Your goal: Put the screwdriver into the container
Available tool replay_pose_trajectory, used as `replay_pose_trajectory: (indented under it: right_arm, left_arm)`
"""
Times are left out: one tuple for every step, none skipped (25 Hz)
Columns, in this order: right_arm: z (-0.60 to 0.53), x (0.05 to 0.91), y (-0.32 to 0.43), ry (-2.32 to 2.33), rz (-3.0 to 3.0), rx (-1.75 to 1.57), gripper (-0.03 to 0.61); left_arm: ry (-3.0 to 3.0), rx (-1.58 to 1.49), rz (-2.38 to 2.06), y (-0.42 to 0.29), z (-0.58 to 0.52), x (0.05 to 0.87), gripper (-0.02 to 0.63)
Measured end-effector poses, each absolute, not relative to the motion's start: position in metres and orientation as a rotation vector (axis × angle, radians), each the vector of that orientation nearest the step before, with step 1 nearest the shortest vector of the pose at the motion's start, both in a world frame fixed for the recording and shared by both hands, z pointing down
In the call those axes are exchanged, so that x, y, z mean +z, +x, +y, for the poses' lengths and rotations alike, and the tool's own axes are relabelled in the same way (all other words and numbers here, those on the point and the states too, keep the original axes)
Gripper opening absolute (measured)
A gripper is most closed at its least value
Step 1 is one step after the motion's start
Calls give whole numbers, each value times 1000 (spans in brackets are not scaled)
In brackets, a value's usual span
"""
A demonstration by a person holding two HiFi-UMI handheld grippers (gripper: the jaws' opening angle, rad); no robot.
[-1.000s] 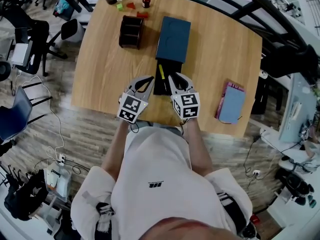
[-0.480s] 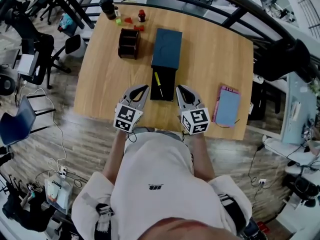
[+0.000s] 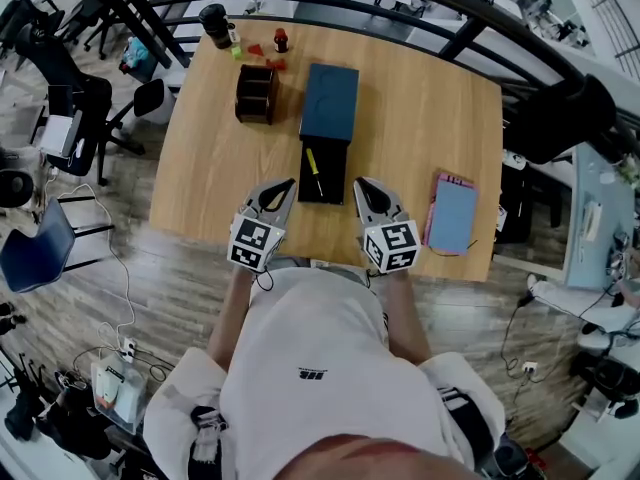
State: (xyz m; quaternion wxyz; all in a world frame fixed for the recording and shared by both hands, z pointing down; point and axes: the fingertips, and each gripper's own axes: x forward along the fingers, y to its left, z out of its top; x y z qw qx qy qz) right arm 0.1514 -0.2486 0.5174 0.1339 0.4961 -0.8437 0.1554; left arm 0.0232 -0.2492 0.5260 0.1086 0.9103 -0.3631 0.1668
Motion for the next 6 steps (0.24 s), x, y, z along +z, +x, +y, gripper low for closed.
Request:
replay_pose_trajectory:
  right_arm:
    - [-249,517,152,1438,-2447,450,3]
    - [-249,516,152,1438,-2449,449,3]
    - [-249,516,153,1439,-2449,449,3]
    - [-249,516,153,1439,-2450,448,3]
    - [-250,515,154,1440,-2450,448,3]
    - [-250,515,155,1441,-2450,447,3]
  left_arm:
    - [2681,489,-1068,24,-250,525,12]
    - [2686,486,-1067,25,-250,524,12]
    - [2689,482,-1066,27,-251,523,12]
    - [2693,479,-1065,28,-252,522,12]
    - [2697,476,-1064,29,-253,522,12]
    - [2700,473,-1063,30,-254,521,12]
